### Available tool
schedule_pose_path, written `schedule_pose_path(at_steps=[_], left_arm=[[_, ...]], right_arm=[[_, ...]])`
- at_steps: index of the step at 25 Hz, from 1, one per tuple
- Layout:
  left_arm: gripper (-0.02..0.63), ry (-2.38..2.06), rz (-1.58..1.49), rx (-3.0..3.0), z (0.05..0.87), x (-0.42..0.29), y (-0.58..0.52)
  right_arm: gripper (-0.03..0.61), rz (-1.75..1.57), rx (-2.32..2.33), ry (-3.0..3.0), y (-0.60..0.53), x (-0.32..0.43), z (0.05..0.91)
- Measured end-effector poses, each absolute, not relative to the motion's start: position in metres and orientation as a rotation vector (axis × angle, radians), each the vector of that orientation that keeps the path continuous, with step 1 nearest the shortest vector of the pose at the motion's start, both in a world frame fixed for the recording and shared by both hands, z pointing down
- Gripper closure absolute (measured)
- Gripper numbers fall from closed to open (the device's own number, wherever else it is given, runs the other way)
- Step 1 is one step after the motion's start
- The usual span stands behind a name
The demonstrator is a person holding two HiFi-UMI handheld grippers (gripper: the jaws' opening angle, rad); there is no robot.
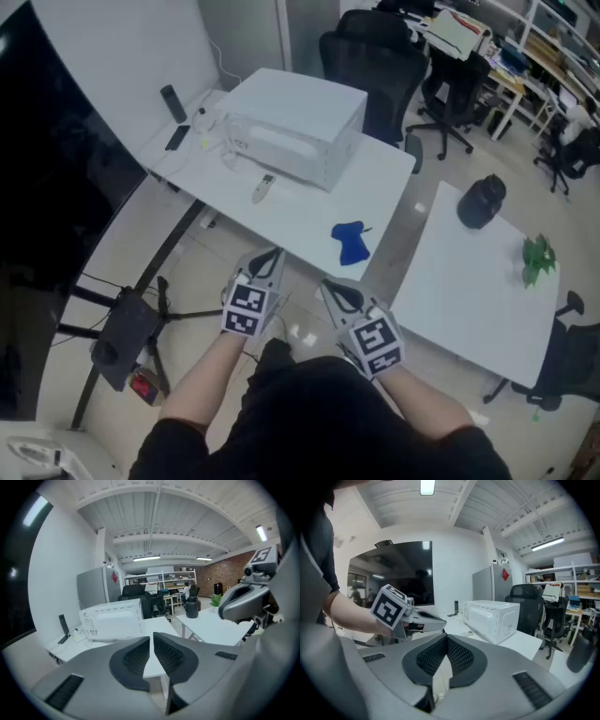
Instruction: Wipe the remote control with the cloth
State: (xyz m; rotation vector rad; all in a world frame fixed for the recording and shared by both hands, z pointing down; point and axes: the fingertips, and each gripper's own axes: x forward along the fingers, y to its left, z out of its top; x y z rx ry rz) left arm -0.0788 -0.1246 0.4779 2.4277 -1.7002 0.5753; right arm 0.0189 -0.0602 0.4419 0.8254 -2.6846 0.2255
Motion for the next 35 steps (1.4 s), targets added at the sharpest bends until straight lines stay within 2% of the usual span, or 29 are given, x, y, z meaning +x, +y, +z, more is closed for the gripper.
schedule_pose_path(at_steps=[3, 4, 12, 19, 27, 28, 31, 34, 35], left_arm=[[0.449, -1.726, 0.611, 2.333, 0.505, -0.112, -0.167], [0.422, -1.740, 0.628, 2.308, 0.513, -0.124, -0.183], [0.308, -1.718, 0.731, 2.139, 0.601, -0.205, -0.323], [0.298, -1.623, 0.822, 2.028, 0.684, -0.246, -0.409], [0.302, -1.528, 0.836, 1.897, 0.729, -0.249, -0.420], [0.325, -1.544, 0.837, 1.886, 0.731, -0.251, -0.420], [0.342, -1.600, 0.849, 1.915, 0.731, -0.256, -0.422], [0.407, -1.597, 0.889, 1.965, 0.730, -0.251, -0.422], [0.408, -1.591, 0.902, 1.972, 0.729, -0.250, -0.422]], right_arm=[[0.569, 0.207, 0.816, -2.671, -0.080, 0.019, 0.456], [0.569, 0.205, 0.817, -2.666, -0.088, 0.019, 0.459], [0.569, 0.296, 0.878, -2.574, -0.155, -0.001, 0.489], [0.569, 0.399, 0.932, -2.503, -0.219, -0.024, 0.516], [0.569, 0.475, 0.976, -2.477, -0.257, -0.035, 0.529], [0.569, 0.480, 0.980, -2.476, -0.260, -0.035, 0.530], [0.569, 0.492, 0.995, -2.473, -0.263, -0.034, 0.533], [0.569, 0.507, 1.010, -2.462, -0.266, -0.032, 0.536], [0.569, 0.508, 1.015, -2.458, -0.267, -0.030, 0.537]])
